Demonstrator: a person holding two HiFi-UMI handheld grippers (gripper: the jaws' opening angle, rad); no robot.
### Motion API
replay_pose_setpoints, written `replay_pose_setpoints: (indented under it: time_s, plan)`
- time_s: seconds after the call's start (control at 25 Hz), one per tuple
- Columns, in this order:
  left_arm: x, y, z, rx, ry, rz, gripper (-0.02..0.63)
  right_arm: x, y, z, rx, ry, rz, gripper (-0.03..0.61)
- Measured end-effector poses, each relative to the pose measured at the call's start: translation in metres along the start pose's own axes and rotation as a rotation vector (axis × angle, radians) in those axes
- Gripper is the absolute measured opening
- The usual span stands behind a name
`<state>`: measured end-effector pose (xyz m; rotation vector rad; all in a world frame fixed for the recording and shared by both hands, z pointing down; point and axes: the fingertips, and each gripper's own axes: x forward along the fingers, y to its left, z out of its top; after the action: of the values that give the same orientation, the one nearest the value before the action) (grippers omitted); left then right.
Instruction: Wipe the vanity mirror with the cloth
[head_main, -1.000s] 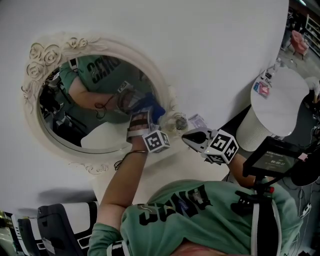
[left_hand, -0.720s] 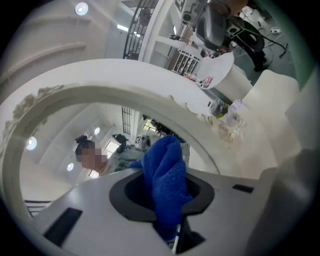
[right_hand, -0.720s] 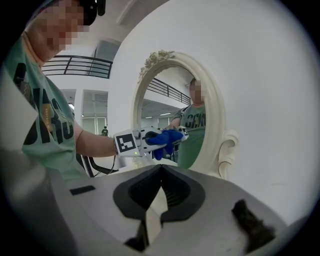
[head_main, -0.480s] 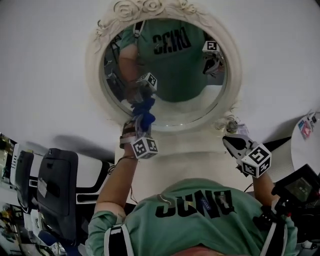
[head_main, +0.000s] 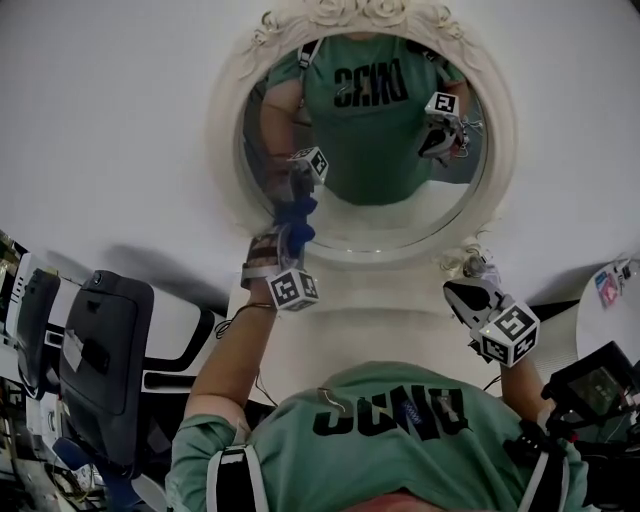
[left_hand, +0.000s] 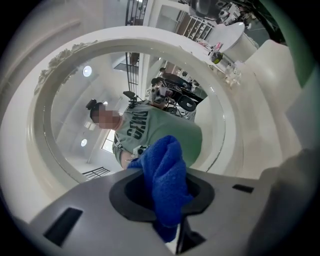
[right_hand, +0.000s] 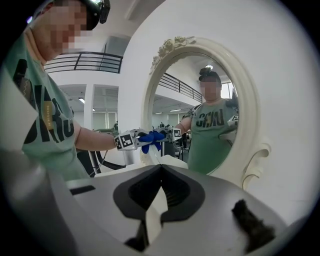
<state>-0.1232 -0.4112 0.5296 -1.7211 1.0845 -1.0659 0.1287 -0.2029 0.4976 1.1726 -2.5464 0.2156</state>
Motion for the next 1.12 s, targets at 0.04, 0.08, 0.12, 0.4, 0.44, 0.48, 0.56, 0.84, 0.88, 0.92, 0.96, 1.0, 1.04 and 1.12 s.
replay_pose_setpoints:
  time_s: [0.04,0.08,0.12,0.4,0.44,0.48,0.56,0.84,0.88,0.92,0.96,1.0,1.04,1.12]
  plan:
    - [0.001,-0.003,0.005,0.007,-0.011,-0.008,0.091,-0.001,-0.002,-0.002,0.005,0.005,-0.004,0.012]
    - [0.003,-0.007,0.013,0.018,-0.026,-0.017,0.091,-0.002,-0.004,-0.003,0.011,0.008,-0.01,0.012]
    - [0.005,-0.012,0.024,0.035,-0.048,-0.026,0.091,-0.002,-0.006,-0.002,0.018,0.009,-0.017,0.012]
    - [0.017,-0.068,0.155,0.161,-0.262,-0.117,0.091,-0.018,-0.015,-0.011,0.041,-0.012,-0.042,0.012]
    - [0.019,-0.078,0.175,0.179,-0.292,-0.133,0.091,-0.021,-0.017,-0.014,0.048,-0.014,-0.051,0.012]
    - [0.02,-0.088,0.194,0.194,-0.321,-0.149,0.091,-0.026,-0.019,-0.018,0.057,-0.015,-0.06,0.012]
    - [0.022,-0.107,0.23,0.232,-0.365,-0.183,0.091,-0.035,-0.025,-0.026,0.076,-0.014,-0.081,0.012]
    - [0.035,-0.148,0.303,0.329,-0.422,-0.231,0.08,-0.06,-0.045,-0.045,0.138,-0.03,-0.143,0.012]
    - [0.035,-0.15,0.302,0.348,-0.435,-0.233,0.081,-0.061,-0.047,-0.046,0.148,-0.033,-0.148,0.012]
    - [0.035,-0.151,0.301,0.365,-0.445,-0.237,0.084,-0.062,-0.048,-0.047,0.156,-0.033,-0.149,0.012]
    - [0.034,-0.151,0.301,0.37,-0.449,-0.244,0.087,-0.06,-0.049,-0.049,0.161,-0.034,-0.146,0.012]
    - [0.032,-0.149,0.301,0.358,-0.452,-0.251,0.087,-0.058,-0.048,-0.049,0.158,-0.036,-0.139,0.012]
    - [0.028,-0.146,0.3,0.339,-0.456,-0.257,0.087,-0.055,-0.046,-0.047,0.15,-0.039,-0.131,0.012]
    - [0.017,-0.137,0.287,0.313,-0.465,-0.262,0.089,-0.049,-0.041,-0.039,0.126,-0.051,-0.116,0.012]
